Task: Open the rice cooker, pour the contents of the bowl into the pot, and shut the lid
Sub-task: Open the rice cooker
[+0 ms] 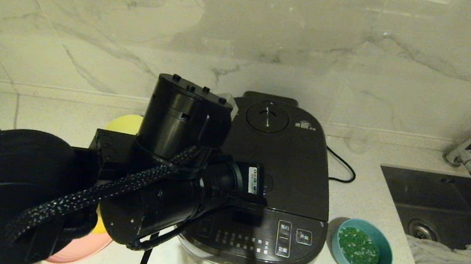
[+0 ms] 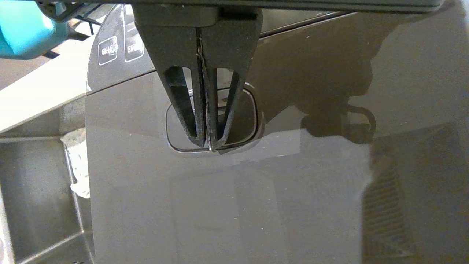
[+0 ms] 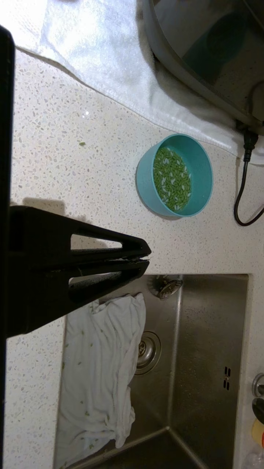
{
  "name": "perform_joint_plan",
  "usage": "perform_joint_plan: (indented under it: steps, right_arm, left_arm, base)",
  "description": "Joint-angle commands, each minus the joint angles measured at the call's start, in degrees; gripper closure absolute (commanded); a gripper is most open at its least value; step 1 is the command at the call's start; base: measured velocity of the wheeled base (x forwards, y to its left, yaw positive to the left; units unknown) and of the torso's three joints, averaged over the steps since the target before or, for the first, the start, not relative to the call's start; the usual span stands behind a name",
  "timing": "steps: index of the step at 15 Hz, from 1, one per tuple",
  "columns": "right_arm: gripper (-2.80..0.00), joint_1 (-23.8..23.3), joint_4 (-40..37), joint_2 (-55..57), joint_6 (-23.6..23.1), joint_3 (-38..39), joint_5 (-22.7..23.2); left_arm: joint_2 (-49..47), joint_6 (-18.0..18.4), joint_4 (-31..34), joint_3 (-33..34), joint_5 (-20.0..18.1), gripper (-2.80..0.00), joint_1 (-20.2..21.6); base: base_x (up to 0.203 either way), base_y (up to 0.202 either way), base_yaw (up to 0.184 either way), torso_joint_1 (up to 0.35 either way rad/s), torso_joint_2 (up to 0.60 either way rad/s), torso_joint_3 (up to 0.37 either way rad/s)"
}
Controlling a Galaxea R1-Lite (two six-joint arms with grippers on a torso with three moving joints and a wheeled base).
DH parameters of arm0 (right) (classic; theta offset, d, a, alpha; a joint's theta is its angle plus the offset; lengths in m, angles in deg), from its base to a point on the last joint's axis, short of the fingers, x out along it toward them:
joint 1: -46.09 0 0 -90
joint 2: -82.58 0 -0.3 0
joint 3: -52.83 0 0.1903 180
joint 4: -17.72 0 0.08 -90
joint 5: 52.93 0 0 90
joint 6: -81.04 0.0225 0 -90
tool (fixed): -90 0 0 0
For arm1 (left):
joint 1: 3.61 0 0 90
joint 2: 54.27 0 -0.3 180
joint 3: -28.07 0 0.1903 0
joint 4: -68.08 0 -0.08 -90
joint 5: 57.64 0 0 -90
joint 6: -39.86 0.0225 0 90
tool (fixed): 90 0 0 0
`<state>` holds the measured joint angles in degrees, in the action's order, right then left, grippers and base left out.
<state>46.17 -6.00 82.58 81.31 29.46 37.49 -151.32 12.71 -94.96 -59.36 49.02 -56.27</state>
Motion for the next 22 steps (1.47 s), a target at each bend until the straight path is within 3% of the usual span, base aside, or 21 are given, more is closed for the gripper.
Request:
perform_joint_plan:
  steps: [1,10,22]
  right_arm:
    - [0.0,0.01,0.0,0.0,0.0,0.0,0.02]
    - [0.0,0.01,0.0,0.0,0.0,0.09,0.02]
    - [0.0,0.01,0.0,0.0,0.0,0.09,0.02]
  left_arm:
    - [0.01,-0.19,0.09,0.08,0.06,0.0,0.1]
    - [4.39,-1.05,3.21,1.75,-0.57,0.0,0.01]
    - [3.32,-2.21,2.38,4.97,-0.93,0.0,-0.96]
  base:
    - [0.0,0.0,0.0,0.0,0.0,0.0]
    - [0.0,0.0,0.0,0.0,0.0,0.0]
    - [0.0,0.0,0.0,0.0,0.0,0.0]
